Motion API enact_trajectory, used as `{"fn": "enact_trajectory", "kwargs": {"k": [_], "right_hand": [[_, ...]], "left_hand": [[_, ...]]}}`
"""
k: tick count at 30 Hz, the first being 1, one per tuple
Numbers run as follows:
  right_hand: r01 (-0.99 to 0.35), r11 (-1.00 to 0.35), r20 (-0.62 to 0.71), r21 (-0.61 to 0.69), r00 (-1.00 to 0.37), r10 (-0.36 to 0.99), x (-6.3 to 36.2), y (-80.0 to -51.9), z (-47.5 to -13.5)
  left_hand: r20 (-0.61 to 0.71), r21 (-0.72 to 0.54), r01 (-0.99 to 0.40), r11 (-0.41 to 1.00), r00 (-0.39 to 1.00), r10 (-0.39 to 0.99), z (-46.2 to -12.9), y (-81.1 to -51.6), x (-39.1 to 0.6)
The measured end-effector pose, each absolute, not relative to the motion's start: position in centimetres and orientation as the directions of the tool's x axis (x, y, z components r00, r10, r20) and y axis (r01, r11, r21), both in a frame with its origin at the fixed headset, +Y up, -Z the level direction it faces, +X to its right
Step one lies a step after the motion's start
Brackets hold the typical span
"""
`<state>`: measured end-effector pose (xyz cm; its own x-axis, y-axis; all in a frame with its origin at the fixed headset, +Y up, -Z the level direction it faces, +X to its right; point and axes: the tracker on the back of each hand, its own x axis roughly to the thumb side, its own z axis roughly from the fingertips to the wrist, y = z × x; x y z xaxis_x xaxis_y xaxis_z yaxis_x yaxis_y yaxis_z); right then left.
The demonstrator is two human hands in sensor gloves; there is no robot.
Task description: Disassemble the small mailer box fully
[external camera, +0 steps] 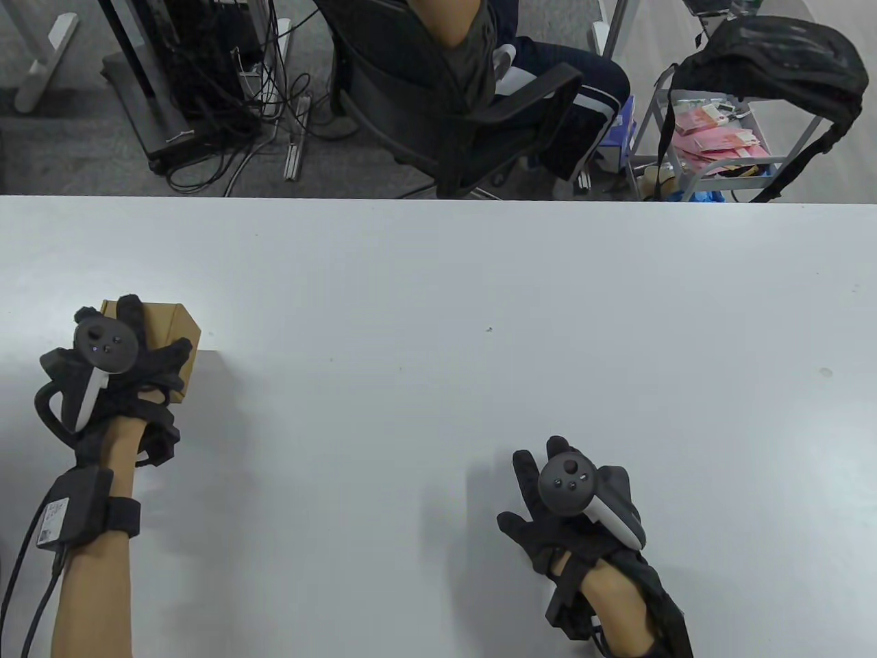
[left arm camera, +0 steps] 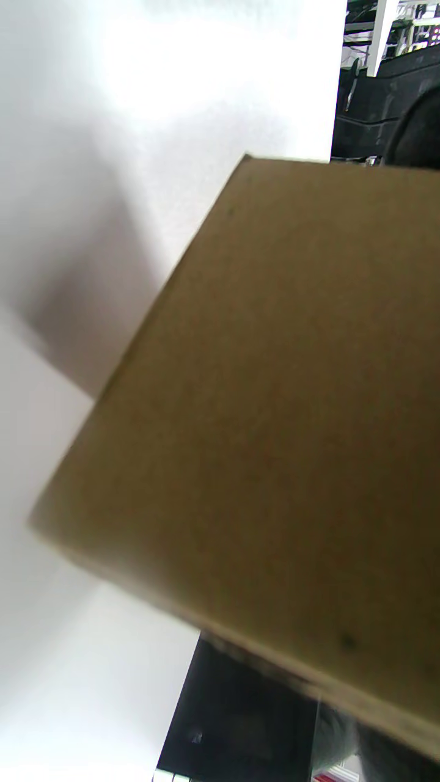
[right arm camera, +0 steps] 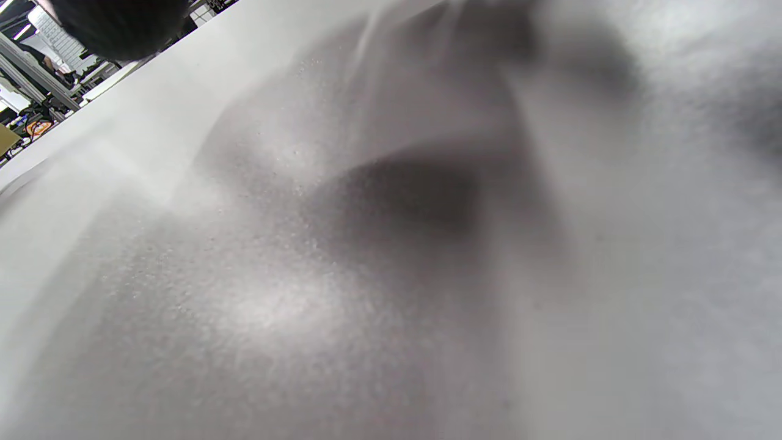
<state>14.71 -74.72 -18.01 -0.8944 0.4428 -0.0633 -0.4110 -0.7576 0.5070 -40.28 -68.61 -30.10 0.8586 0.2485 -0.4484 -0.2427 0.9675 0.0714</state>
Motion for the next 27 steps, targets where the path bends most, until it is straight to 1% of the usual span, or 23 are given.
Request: {"fn": "enact_trajectory", "kwargs": {"k": [3, 8, 11, 14, 18, 20, 22, 24, 27], "right_hand": [[-0.413, -0.758, -0.054, 0.505, -0.891, 0.450, 14.7, -74.5, -17.8], [-0.414, -0.757, -0.042, 0.505, -0.888, 0.457, 14.7, -74.3, -17.7], [-0.412, -0.752, -0.041, 0.515, -0.888, 0.458, 14.8, -74.4, -17.7], [-0.410, -0.751, -0.039, 0.518, -0.888, 0.458, 14.9, -74.4, -17.6], [-0.421, -0.754, -0.029, 0.504, -0.881, 0.473, 15.0, -74.1, -17.7], [-0.424, -0.755, -0.029, 0.500, -0.880, 0.475, 15.0, -74.1, -17.7], [-0.423, -0.754, -0.031, 0.503, -0.880, 0.474, 15.0, -74.1, -17.7], [-0.422, -0.752, -0.033, 0.507, -0.881, 0.473, 15.1, -74.1, -17.7], [-0.421, -0.752, -0.032, 0.506, -0.881, 0.472, 15.1, -74.1, -17.7]], "left_hand": [[-0.455, 0.027, -0.260, 0.965, 0.857, 0.244, -28.4, -68.4, -37.4], [-0.437, 0.018, -0.285, 0.958, 0.860, 0.264, -26.2, -68.0, -32.9], [-0.415, 0.010, -0.334, 0.942, 0.856, 0.308, -24.6, -67.9, -29.9], [-0.388, -0.005, -0.413, 0.911, 0.840, 0.379, -22.9, -67.9, -26.6], [-0.339, 0.002, -0.463, 0.886, 0.834, 0.436, -20.9, -68.0, -22.6], [-0.289, -0.026, -0.459, 0.888, 0.854, 0.433, -20.2, -68.1, -20.8], [-0.285, -0.035, -0.401, 0.916, 0.882, 0.375, -19.0, -67.9, -18.8], [-0.275, -0.044, -0.360, 0.932, 0.901, 0.335, -18.3, -67.7, -17.5], [-0.268, -0.047, -0.372, 0.927, 0.899, 0.347, -17.7, -67.3, -15.8]]}}
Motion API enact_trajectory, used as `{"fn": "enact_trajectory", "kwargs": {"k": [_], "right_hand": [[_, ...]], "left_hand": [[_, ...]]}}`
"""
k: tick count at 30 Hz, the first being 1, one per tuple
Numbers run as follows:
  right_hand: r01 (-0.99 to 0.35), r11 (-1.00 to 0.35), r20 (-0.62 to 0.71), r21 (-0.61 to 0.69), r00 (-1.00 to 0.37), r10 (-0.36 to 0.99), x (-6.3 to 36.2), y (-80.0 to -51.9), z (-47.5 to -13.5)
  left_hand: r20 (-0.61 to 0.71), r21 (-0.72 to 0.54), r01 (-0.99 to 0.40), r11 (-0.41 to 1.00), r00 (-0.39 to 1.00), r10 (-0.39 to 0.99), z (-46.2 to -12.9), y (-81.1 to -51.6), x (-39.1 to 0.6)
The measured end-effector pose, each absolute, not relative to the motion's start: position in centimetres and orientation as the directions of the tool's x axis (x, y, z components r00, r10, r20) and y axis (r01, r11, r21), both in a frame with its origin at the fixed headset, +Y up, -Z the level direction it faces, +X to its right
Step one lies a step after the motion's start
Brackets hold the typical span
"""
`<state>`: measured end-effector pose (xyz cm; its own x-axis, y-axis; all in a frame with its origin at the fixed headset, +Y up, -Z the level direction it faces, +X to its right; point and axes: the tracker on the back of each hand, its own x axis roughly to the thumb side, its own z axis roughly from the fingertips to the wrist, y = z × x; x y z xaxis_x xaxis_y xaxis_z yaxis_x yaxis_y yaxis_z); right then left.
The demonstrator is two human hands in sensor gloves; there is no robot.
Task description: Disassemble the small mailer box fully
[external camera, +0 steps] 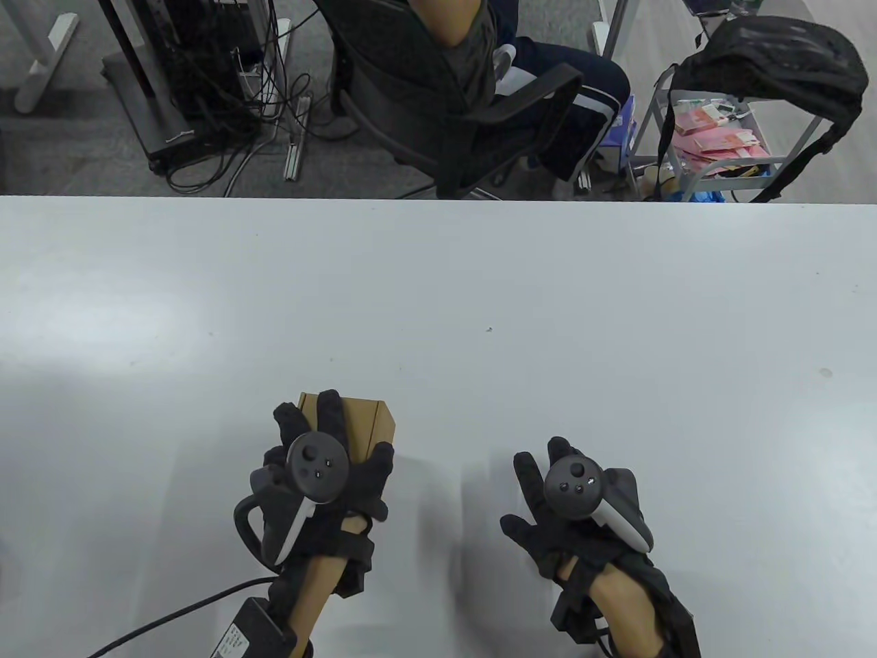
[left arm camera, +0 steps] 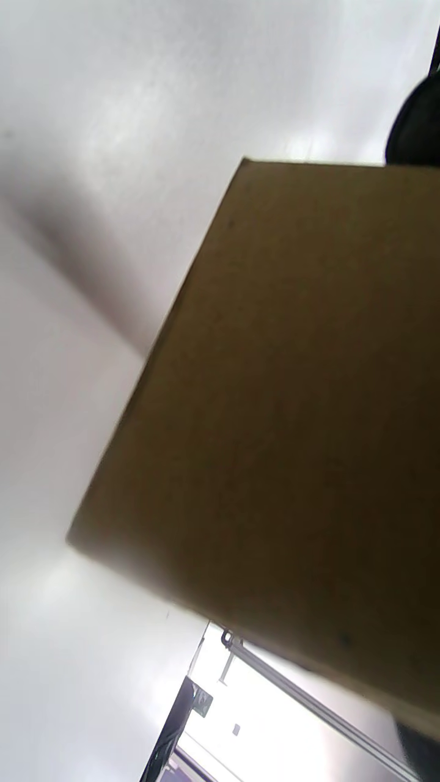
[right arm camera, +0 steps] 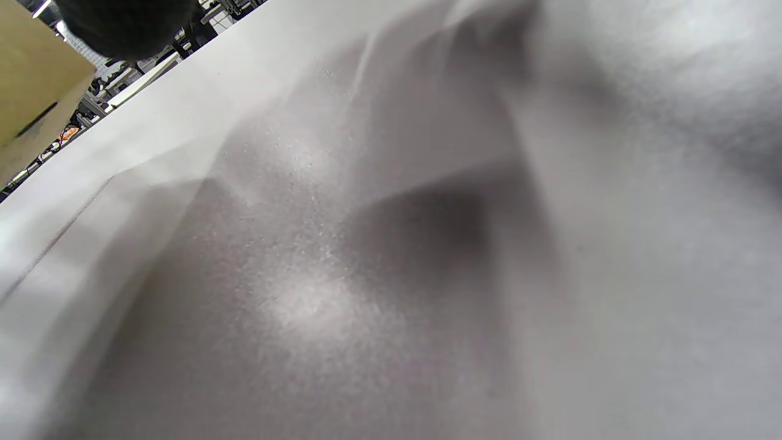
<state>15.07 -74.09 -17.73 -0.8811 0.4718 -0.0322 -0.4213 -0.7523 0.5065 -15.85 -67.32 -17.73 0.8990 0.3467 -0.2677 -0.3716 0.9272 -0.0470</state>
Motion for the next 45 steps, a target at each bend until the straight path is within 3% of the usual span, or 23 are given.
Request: {"fn": "enact_trajectory", "kwargs": {"k": [14, 26, 30, 33, 34, 36, 38, 41, 43, 45], "right_hand": [[-0.421, -0.752, -0.045, 0.508, -0.884, 0.465, 15.4, -74.2, -17.8], [-0.405, -0.754, -0.032, 0.517, -0.890, 0.455, 14.9, -74.3, -17.7], [-0.414, -0.753, -0.037, 0.512, -0.886, 0.462, 15.0, -74.3, -17.6], [-0.421, -0.747, -0.044, 0.515, -0.883, 0.467, 15.1, -74.4, -17.7], [-0.421, -0.748, -0.043, 0.513, -0.883, 0.467, 15.1, -74.3, -17.7], [-0.420, -0.752, -0.037, 0.508, -0.883, 0.468, 15.1, -74.3, -17.7], [-0.418, -0.757, -0.034, 0.503, -0.884, 0.466, 15.1, -74.2, -17.7], [-0.415, -0.767, -0.043, 0.489, -0.890, 0.454, 15.1, -74.2, -17.7], [-0.415, -0.769, -0.055, 0.487, -0.893, 0.447, 15.1, -74.3, -17.8], [-0.417, -0.768, -0.055, 0.487, -0.892, 0.449, 15.1, -74.3, -17.8]], "left_hand": [[-0.202, -0.214, -0.278, 0.936, 0.950, 0.236, -16.0, -69.8, -9.4], [-0.174, -0.165, -0.198, 0.966, 0.970, 0.170, -15.8, -69.7, -9.5], [-0.167, -0.053, -0.228, 0.972, 0.962, 0.217, -16.4, -67.7, -11.8], [0.154, -0.022, -0.368, 0.929, 0.917, 0.367, -17.8, -65.8, -14.3], [0.347, -0.103, -0.375, 0.921, 0.855, 0.387, -18.5, -65.7, -15.0], [0.539, -0.318, -0.297, 0.900, 0.725, 0.429, -19.0, -66.4, -15.6], [0.504, -0.396, -0.280, 0.874, 0.730, 0.462, -18.9, -67.7, -16.2], [0.544, -0.321, -0.257, 0.911, 0.738, 0.400, -19.0, -70.1, -16.7], [0.528, -0.331, -0.189, 0.925, 0.775, 0.347, -19.0, -70.9, -16.8], [0.516, -0.330, -0.211, 0.920, 0.776, 0.363, -19.1, -71.5, -17.2]]}}
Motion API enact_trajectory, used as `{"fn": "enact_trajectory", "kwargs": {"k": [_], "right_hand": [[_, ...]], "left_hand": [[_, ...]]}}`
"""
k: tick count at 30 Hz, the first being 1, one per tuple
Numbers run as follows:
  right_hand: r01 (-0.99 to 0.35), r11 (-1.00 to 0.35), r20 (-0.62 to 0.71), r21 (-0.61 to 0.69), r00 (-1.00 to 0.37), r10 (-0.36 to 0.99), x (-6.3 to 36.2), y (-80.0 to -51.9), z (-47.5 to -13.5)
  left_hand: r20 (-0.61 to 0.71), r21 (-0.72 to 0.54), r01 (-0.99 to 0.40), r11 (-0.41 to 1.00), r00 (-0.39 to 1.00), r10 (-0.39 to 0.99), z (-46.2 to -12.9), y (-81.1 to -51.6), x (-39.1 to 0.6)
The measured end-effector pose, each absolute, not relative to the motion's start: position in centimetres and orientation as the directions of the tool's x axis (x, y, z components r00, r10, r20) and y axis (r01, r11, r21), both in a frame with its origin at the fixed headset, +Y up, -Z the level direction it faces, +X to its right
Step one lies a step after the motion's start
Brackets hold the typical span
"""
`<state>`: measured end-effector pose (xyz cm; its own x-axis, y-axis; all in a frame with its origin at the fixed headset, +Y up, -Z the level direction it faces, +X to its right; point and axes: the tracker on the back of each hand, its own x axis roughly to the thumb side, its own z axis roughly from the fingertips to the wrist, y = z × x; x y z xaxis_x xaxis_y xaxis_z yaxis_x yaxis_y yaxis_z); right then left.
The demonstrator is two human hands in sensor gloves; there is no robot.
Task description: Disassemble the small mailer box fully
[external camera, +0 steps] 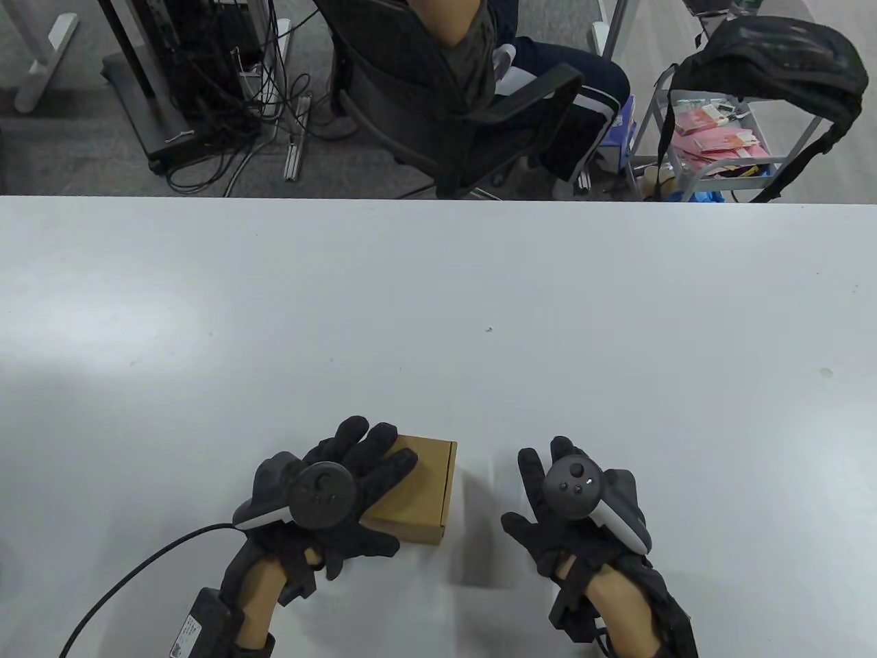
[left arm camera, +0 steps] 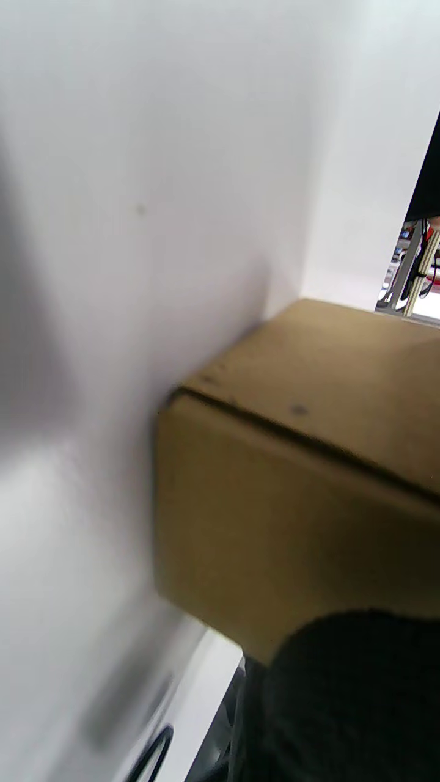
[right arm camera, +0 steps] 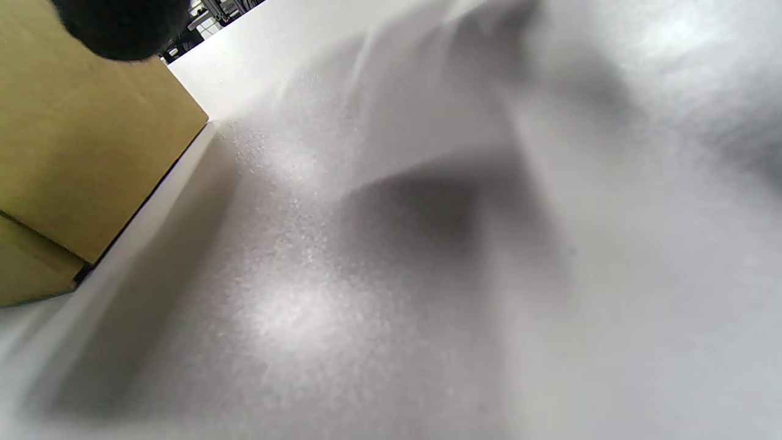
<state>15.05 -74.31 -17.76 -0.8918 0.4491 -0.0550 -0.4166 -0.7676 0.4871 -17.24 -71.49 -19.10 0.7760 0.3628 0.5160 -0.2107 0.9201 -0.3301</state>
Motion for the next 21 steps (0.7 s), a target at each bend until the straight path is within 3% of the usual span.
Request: {"fn": "enact_trajectory", "kwargs": {"k": [2, 5, 10, 16, 21], "right_hand": [[-0.406, -0.769, -0.043, 0.495, -0.895, 0.444, 14.8, -74.3, -17.7], [-0.393, -0.770, -0.025, 0.503, -0.897, 0.441, 14.5, -74.4, -17.6], [-0.386, -0.782, 0.025, 0.489, -0.890, 0.455, 13.9, -73.8, -17.4], [-0.402, -0.805, 0.243, 0.437, -0.809, 0.535, 11.3, -72.1, -16.6], [-0.333, -0.879, 0.402, 0.340, -0.794, 0.456, 8.1, -71.5, -15.9]], "left_hand": [[0.498, -0.354, -0.290, 0.889, 0.746, 0.442, -19.2, -71.6, -17.3], [0.518, -0.303, -0.276, 0.912, 0.756, 0.401, -19.5, -71.5, -17.2], [0.503, -0.332, -0.305, 0.893, 0.744, 0.441, -20.3, -71.1, -17.3], [0.429, -0.420, -0.424, 0.802, 0.686, 0.587, -22.5, -71.5, -17.5], [0.370, -0.471, -0.494, 0.731, 0.642, 0.672, -23.9, -72.1, -17.8]]}}
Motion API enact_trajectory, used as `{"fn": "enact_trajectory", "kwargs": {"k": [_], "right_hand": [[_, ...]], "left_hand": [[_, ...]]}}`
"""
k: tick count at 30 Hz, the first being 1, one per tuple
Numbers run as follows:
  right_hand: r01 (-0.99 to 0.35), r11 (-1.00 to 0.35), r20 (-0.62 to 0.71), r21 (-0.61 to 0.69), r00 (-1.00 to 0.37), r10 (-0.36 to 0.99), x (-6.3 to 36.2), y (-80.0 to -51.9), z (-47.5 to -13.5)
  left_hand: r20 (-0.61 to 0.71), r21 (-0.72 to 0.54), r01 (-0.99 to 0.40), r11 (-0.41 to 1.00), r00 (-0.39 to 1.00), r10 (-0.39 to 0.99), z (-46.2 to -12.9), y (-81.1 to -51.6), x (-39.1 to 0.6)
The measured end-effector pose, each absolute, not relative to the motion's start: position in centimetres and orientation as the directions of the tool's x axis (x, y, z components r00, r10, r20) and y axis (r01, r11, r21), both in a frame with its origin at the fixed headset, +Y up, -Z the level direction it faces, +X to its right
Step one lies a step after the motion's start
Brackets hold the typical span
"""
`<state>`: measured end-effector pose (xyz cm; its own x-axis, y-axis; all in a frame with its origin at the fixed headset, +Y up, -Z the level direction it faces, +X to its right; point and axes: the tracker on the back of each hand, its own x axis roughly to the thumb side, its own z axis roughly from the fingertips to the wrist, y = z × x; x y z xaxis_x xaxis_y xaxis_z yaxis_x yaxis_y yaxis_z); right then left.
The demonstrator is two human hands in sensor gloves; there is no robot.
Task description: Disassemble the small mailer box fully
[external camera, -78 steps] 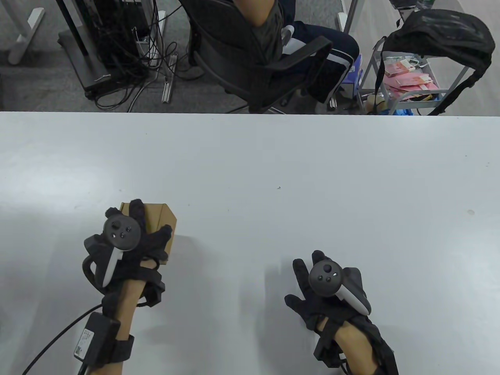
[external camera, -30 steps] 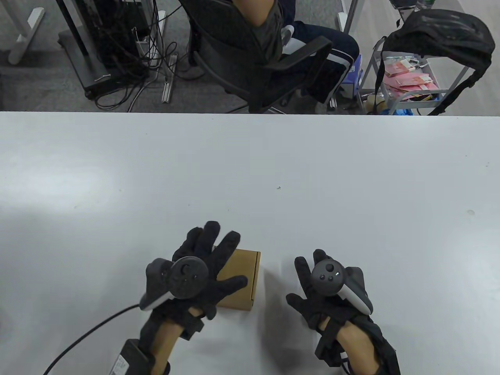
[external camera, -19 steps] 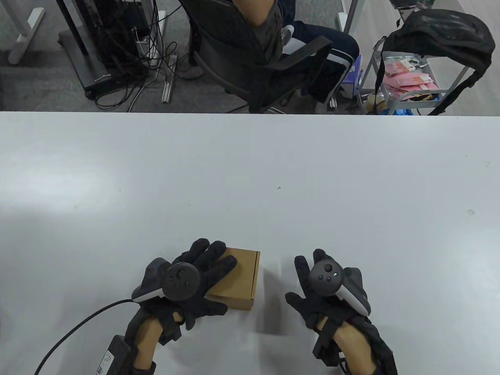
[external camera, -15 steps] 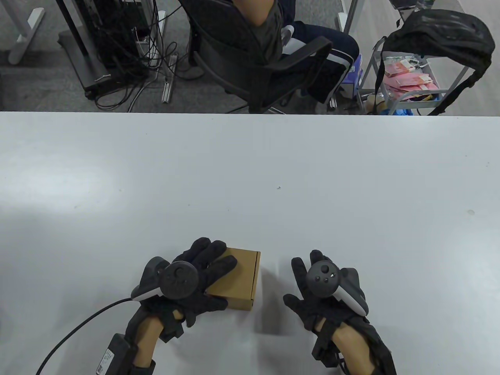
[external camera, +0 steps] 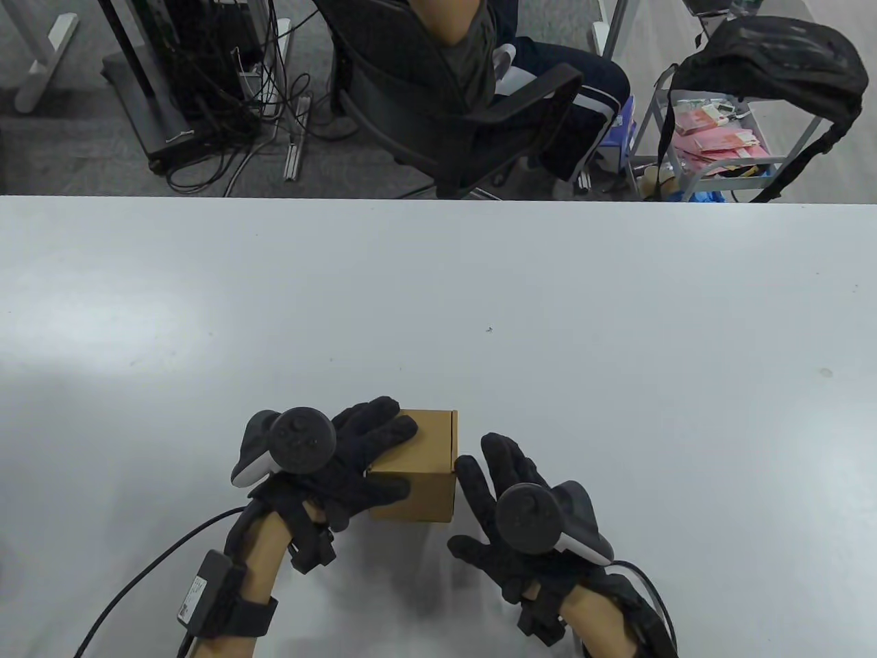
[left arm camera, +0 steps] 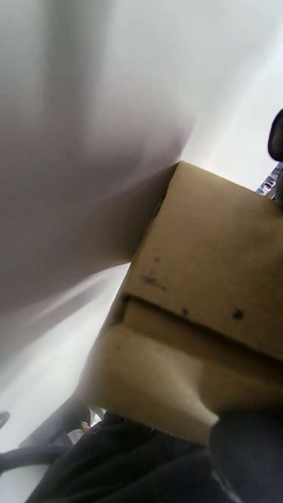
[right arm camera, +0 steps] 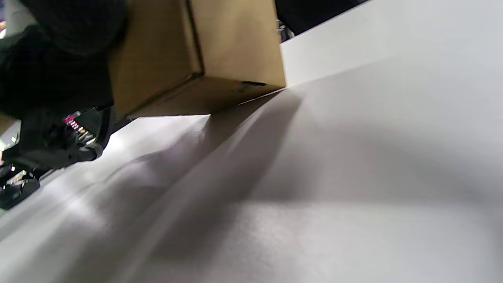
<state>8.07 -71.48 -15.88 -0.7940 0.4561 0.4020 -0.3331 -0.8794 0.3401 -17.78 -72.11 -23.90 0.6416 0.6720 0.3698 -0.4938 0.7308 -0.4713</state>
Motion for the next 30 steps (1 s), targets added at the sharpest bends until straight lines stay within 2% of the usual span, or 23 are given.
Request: {"fn": "enact_trajectory", "kwargs": {"k": [10, 13, 17, 19, 21, 25, 28, 30], "right_hand": [[-0.036, -0.996, 0.395, 0.079, -0.916, 0.064, 4.6, -72.0, -16.2], [0.079, -0.997, 0.359, -0.011, -0.930, -0.077, 4.0, -72.1, -16.0], [0.167, -0.978, 0.311, -0.126, -0.929, -0.199, 3.4, -71.7, -15.7], [0.204, -0.968, 0.310, -0.144, -0.920, -0.240, 3.2, -71.6, -15.6], [0.210, -0.969, 0.315, -0.130, -0.918, -0.241, 3.1, -71.6, -15.5], [0.130, -0.991, 0.370, -0.026, -0.920, -0.131, 3.4, -70.9, -15.5], [-0.005, -0.983, 0.421, 0.182, -0.903, 0.083, 4.5, -69.9, -15.7], [-0.053, -0.960, 0.412, 0.275, -0.896, 0.167, 5.3, -69.3, -15.7]], "left_hand": [[0.320, -0.495, -0.543, 0.679, 0.612, 0.723, -24.6, -72.7, -17.9], [0.327, -0.485, -0.545, 0.684, 0.612, 0.720, -24.6, -72.7, -17.8], [0.323, -0.485, -0.556, 0.675, 0.603, 0.729, -24.6, -72.7, -17.9], [0.320, -0.489, -0.561, 0.668, 0.597, 0.736, -24.6, -72.8, -18.0], [0.316, -0.490, -0.566, 0.663, 0.594, 0.740, -24.6, -72.8, -18.0], [0.307, -0.502, -0.583, 0.639, 0.571, 0.762, -24.4, -73.0, -18.1], [0.304, -0.522, -0.592, 0.614, 0.543, 0.783, -24.1, -73.2, -18.3], [0.301, -0.528, -0.596, 0.605, 0.534, 0.790, -23.7, -73.4, -18.4]]}}
